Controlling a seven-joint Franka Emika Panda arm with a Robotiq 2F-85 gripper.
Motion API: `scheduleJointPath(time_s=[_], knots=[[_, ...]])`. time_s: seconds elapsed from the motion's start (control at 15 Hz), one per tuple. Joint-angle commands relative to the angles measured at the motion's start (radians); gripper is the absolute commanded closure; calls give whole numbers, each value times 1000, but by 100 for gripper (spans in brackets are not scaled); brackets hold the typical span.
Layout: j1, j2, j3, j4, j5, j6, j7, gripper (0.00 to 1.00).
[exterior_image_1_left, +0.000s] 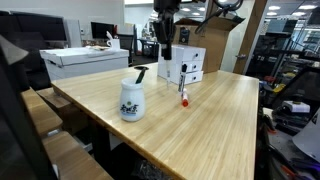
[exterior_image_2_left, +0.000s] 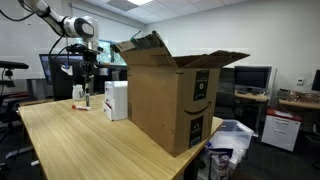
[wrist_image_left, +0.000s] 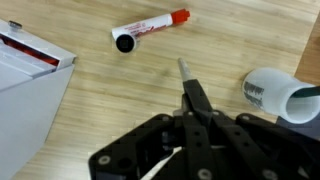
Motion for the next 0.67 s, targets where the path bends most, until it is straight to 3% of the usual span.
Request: scheduleJointPath(time_s=[0.0,0.47,0.6], knots=[[-27,-90,-5,-156,60,90,1,97],[-23,-192,5,-356,20,341,8,97],[-22,-207,11,-377,6,362,12,97]])
